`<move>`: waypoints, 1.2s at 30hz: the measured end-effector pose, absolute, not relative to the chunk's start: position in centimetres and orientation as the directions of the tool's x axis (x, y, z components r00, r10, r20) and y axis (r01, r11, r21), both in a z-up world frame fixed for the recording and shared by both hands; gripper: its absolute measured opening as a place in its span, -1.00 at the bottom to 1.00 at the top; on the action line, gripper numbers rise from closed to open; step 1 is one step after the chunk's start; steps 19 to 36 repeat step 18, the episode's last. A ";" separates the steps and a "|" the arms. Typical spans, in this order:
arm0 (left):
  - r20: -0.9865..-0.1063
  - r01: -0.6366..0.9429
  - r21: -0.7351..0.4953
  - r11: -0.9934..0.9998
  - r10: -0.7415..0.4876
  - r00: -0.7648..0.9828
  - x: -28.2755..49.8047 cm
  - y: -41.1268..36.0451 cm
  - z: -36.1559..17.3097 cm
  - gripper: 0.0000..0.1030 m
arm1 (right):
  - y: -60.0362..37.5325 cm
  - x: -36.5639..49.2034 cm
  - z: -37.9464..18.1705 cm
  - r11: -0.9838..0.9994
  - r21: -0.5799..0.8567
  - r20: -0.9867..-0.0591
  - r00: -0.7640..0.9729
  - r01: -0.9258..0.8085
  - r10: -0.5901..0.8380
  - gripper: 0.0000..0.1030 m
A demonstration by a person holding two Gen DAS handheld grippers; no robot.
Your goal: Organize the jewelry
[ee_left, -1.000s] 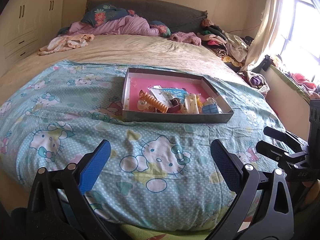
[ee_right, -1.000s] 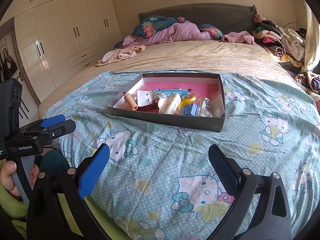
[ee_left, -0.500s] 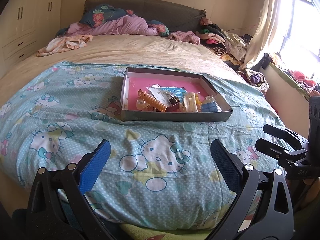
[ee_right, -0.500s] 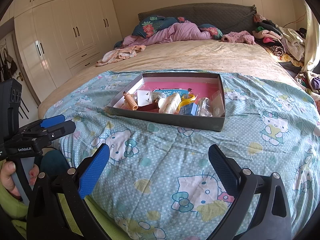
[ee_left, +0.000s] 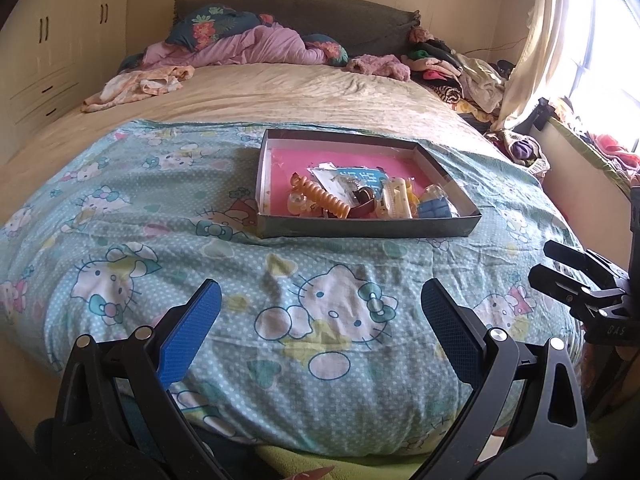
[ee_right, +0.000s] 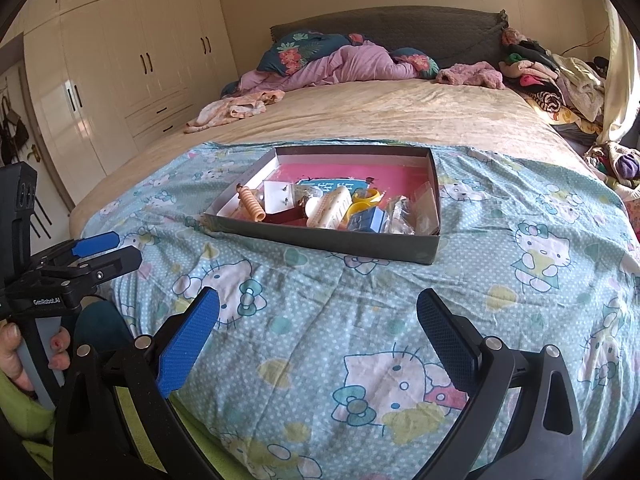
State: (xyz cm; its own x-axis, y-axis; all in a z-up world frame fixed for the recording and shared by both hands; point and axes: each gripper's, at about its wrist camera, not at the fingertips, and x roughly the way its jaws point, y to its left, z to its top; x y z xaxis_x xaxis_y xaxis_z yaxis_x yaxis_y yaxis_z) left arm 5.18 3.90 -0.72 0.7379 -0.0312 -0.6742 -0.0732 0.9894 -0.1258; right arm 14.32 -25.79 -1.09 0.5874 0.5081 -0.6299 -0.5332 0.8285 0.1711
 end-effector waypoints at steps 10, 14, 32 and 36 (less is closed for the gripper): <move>-0.709 -0.251 -0.130 0.959 0.087 0.700 8.1 10.1 -2.3 0.81 | -30.6 18.1 -2.3 0.905 0.188 -0.650 0.642 -0.383 0.406 0.91; -0.737 -0.421 -0.107 0.901 0.212 0.642 11.0 17.0 -3.7 0.81 | -35.9 21.9 -3.8 0.961 0.186 -0.661 0.697 -0.206 0.277 0.91; -0.781 -0.562 -0.082 0.823 0.297 0.550 14.7 24.9 -5.7 0.81 | -42.5 26.5 -5.7 0.995 0.100 -0.680 0.730 0.004 0.066 0.91; -0.781 -0.562 -0.082 0.823 0.297 0.550 14.7 24.9 -5.7 0.81 | -42.5 26.5 -5.7 0.995 0.100 -0.680 0.730 0.004 0.066 0.91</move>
